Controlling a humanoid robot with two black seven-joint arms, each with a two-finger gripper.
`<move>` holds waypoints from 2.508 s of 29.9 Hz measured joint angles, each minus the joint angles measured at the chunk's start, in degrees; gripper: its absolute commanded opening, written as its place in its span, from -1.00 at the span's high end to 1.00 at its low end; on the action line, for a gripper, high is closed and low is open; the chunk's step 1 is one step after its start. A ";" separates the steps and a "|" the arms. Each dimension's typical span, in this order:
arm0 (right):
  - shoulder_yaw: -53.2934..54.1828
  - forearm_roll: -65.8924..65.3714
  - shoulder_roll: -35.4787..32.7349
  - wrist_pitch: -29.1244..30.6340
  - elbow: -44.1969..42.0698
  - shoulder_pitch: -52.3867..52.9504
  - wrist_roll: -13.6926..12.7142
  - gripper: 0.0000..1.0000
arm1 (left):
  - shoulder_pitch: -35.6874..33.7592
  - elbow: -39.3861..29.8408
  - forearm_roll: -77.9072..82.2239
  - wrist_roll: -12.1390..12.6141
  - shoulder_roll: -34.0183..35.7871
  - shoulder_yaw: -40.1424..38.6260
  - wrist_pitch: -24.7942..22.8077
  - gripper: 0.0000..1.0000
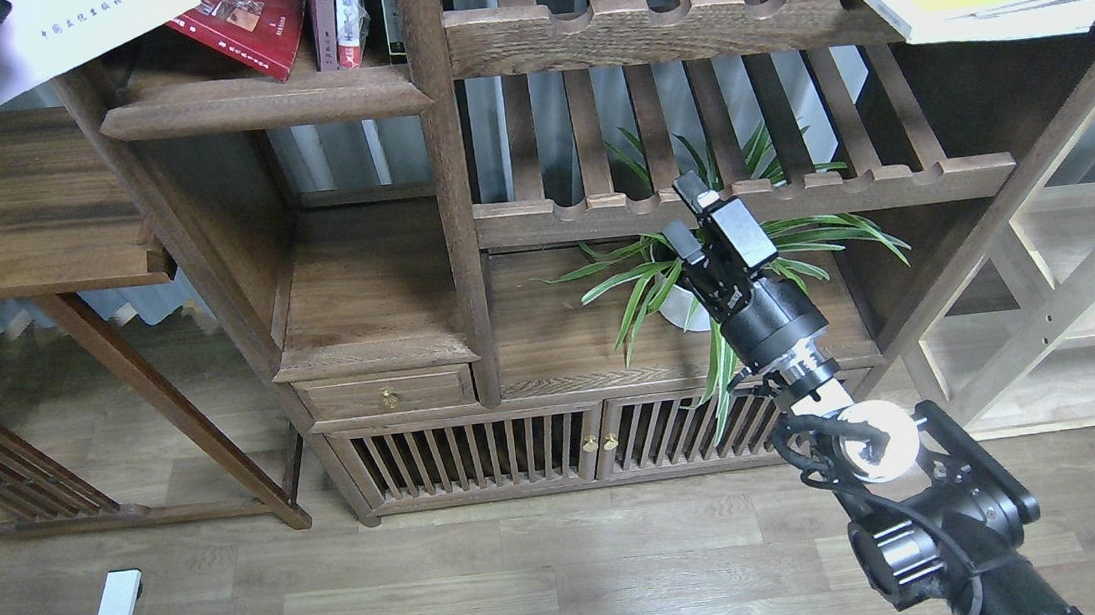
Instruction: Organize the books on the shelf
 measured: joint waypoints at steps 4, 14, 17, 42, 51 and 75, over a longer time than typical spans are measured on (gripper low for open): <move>-0.45 -0.02 0.07 0.00 0.00 -0.25 -0.02 -0.97 | -1.95 -0.01 2.39 0.00 -0.02 0.22 0.00 1.00; -2.86 -0.06 0.28 0.00 0.17 -0.09 -0.04 -0.96 | -3.16 0.15 10.43 0.00 0.05 0.92 0.00 1.00; -2.99 0.00 0.25 0.00 0.25 -0.09 -0.04 -0.95 | -3.15 0.01 11.68 -0.16 -0.14 0.91 0.00 1.00; -4.19 0.15 -8.99 0.00 0.45 -4.90 -0.13 -0.95 | -9.22 -2.10 28.59 -2.32 -5.95 5.52 13.81 1.00; -3.43 1.06 -12.45 0.00 0.45 -5.75 -0.05 -0.95 | -12.14 -1.03 36.79 -4.54 -13.67 10.12 25.23 1.00; -0.27 4.20 -14.64 0.00 0.22 -5.81 0.01 -0.95 | -23.86 10.54 36.53 -11.23 -11.80 23.25 38.52 0.98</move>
